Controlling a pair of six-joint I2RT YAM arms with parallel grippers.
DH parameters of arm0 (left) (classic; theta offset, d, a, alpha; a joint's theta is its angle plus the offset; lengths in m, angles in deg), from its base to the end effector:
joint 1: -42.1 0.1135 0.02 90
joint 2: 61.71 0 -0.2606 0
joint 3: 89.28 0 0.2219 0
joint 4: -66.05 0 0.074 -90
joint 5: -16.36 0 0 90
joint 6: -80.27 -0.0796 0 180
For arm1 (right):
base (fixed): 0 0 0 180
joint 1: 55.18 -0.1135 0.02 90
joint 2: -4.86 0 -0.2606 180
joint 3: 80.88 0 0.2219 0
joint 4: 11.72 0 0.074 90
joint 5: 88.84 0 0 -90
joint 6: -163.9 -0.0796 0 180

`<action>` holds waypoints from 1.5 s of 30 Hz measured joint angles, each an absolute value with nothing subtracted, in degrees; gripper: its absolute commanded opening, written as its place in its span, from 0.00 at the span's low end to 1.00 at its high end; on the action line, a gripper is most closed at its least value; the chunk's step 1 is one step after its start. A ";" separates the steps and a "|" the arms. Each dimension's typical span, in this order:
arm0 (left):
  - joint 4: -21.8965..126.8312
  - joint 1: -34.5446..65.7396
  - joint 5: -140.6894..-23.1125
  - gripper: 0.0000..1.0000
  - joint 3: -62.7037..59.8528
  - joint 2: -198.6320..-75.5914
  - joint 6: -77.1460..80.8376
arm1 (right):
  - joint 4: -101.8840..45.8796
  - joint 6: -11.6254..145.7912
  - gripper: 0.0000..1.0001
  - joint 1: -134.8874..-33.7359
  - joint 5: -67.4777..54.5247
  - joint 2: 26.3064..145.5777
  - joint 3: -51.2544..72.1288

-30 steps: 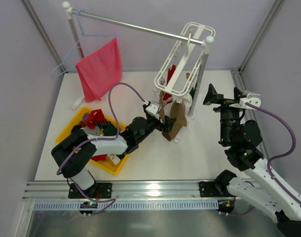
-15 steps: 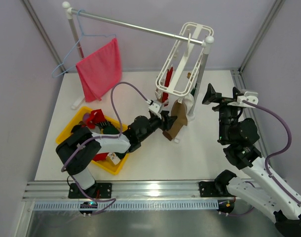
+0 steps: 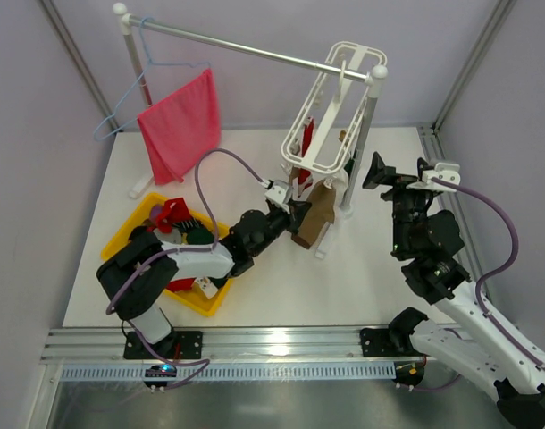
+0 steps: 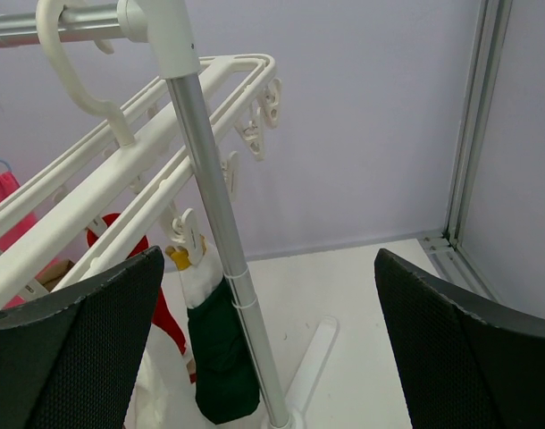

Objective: Remove the socks clipped to the hanger

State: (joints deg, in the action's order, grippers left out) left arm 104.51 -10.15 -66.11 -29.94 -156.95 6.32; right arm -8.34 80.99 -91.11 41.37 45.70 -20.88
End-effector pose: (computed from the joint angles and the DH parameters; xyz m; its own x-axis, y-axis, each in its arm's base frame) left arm 0.2386 -0.2912 0.2497 -0.1683 -0.2304 -0.9584 0.6839 0.6730 -0.2818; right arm 0.1572 0.0505 0.4084 0.3037 0.1037 -0.9471 0.0727 0.9886 0.1316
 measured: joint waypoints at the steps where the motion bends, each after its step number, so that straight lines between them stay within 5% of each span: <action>1: 104.49 -10.17 -65.85 0.00 -30.04 -156.60 6.23 | -8.36 81.01 1.00 -91.11 41.35 45.61 -20.88; 18: 98.09 -11.66 -55.14 0.00 -38.63 -139.37 2.21 | -9.74 79.18 1.00 -91.06 37.26 45.37 -21.17; 35: 81.21 -11.90 -64.43 0.00 -39.03 -128.66 1.86 | -12.01 83.31 1.00 -91.06 1.98 39.78 -24.36; 45: 79.20 -11.90 -66.26 0.00 -39.03 -124.71 1.84 | -18.26 86.28 1.00 -91.06 -8.03 45.31 -22.30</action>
State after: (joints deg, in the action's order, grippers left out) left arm 79.20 -11.90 -66.26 -39.03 -124.71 1.84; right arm -18.26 86.28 -91.06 -8.03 45.31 -22.30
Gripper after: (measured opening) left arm 0.003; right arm 0.996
